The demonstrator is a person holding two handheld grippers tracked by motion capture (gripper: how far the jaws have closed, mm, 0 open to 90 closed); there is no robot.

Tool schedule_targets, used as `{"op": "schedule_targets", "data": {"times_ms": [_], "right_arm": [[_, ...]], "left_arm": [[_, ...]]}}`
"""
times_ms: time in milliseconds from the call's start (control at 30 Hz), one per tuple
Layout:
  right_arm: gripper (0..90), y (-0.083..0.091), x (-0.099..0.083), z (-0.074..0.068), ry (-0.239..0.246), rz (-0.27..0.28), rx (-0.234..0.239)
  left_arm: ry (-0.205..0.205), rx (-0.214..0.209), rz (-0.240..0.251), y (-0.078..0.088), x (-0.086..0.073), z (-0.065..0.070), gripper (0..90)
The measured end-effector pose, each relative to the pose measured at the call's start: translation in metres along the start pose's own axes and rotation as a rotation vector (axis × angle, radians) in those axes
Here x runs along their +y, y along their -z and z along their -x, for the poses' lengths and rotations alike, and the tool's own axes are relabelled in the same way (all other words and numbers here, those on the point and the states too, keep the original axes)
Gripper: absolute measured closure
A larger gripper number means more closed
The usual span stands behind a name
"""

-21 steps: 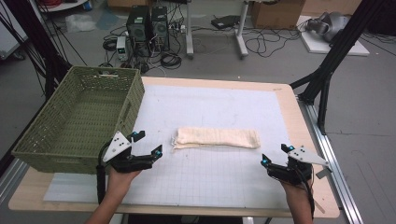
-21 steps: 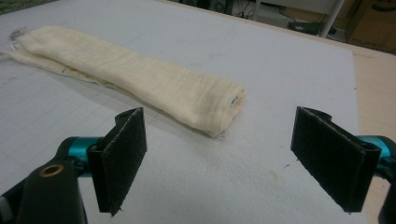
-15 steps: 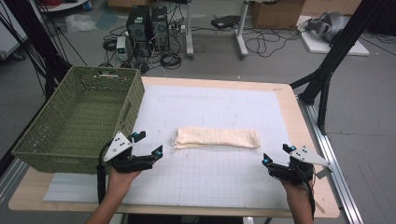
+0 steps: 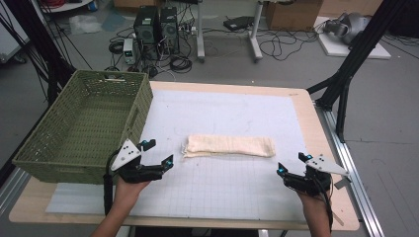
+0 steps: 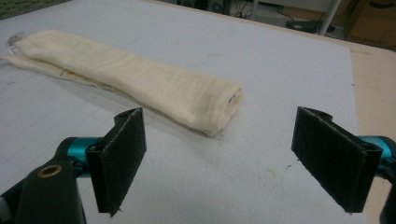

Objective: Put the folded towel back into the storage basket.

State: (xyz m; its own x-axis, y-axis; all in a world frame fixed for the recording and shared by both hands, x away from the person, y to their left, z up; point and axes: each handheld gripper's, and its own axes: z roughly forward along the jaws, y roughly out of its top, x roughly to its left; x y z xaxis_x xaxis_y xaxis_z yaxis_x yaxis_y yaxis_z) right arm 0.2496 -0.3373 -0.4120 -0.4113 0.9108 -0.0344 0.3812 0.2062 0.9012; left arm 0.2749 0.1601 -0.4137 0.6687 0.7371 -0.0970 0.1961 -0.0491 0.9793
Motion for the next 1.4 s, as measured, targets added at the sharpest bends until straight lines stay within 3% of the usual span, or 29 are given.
{"op": "schedule_targets", "data": {"times_ms": [533, 900, 1167, 1233, 1400], "right_arm": [[16.4, -0.002, 0.000, -0.001, 0.010, -0.005, 0.006], [16.4, -0.001, -0.001, 0.000, 0.006, -0.006, 0.005], [16.4, -0.002, -0.001, -0.001, 0.007, -0.005, 0.007], [16.4, -0.002, -0.001, -0.002, 0.008, -0.008, 0.009], [16.4, -0.002, -0.001, -0.001, 0.012, -0.012, 0.008]], "left_arm": [[0.003, -0.009, 0.002, -0.002, 0.003, 0.003, 15.3], [0.002, -0.004, -0.018, -0.008, 0.016, 0.000, 15.1], [0.011, -0.005, -0.051, -0.023, 0.037, -0.013, 16.0], [0.028, -0.013, -0.065, -0.029, 0.039, -0.017, 17.2], [0.024, -0.005, -0.104, -0.043, 0.043, -0.019, 18.0]]}}
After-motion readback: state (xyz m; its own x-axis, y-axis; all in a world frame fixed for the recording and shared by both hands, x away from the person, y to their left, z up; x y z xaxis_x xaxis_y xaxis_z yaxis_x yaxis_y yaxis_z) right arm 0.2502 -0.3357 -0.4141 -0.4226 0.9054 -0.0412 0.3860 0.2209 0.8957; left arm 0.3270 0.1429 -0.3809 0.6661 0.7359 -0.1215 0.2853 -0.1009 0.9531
